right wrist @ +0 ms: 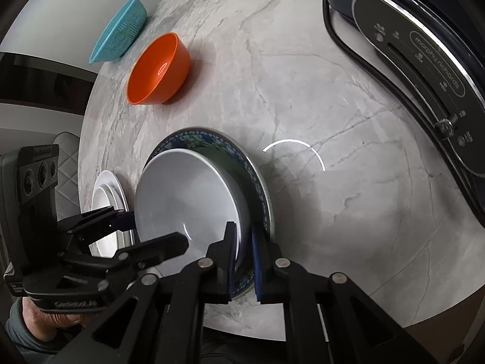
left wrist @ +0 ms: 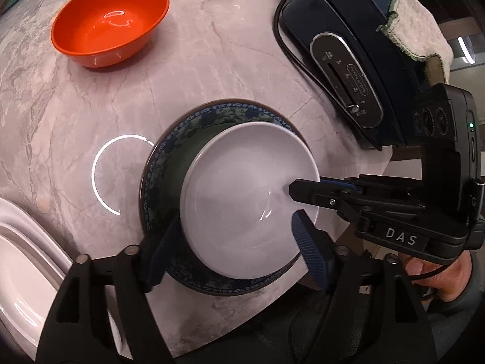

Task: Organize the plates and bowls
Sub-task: 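Open both grippers and release the white bowl inside the patterned bowl, then move both grippers to the orange bowl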

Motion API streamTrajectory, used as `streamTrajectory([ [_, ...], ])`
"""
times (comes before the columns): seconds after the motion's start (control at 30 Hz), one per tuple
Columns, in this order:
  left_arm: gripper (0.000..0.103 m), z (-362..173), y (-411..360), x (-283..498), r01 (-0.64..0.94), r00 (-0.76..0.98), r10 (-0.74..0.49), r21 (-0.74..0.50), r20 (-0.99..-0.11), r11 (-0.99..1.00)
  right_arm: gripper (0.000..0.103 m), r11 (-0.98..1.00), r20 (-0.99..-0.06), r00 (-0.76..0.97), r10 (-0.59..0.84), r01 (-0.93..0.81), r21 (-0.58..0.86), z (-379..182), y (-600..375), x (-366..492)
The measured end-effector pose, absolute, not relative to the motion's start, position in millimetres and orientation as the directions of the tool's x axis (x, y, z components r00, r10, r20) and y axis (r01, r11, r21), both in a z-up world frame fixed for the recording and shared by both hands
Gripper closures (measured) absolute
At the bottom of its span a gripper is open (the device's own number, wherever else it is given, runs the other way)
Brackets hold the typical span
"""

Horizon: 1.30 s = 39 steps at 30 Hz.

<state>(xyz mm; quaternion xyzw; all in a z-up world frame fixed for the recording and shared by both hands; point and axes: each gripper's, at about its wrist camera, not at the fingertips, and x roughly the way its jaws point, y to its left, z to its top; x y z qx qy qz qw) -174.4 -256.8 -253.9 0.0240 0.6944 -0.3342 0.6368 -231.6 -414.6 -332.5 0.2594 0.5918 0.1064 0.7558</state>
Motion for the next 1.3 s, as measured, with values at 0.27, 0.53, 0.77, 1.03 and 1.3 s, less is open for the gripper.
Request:
streamTrajectory([
  [0.27,0.017,-229.2,-240.8,-166.5,0.418,-0.156,-0.448,-0.47,-0.88,0.777,0.093,0.859,-0.856,0.276,0.437,0.155,0.489,-331.2,-412.6,-229.9],
  [0.53,0.001,-189.7,-195.3,-139.5,0.352,-0.042,-0.555,-0.532,-0.831,0.77,0.051,0.829,-0.824,0.318,0.47,0.162,0.535,-318.4,-412.5,-232.6],
  [0.77,0.001,-169.7,-138.3,-101.6,0.357,0.113,-0.484,-0.419,-0.868,0.835,0.016,0.883,-0.797,0.454,0.399,0.042,0.467,-259.7,-405.2,-231.5],
  [1.03,0.001,-168.8,-126.3,-49.3,0.336,0.121,-0.501,-0.44,-0.857,0.833,0.015,0.838,-0.688,0.526,0.5,-0.093,0.538,-212.4,-406.4,-183.9],
  [1.3,0.001,-215.0,-134.7,9.2,0.244,0.017,-0.5,-0.481,-0.866,0.842,0.018,0.755,-0.662,0.467,0.586,-0.019,0.655,-230.5,-419.8,-107.3],
])
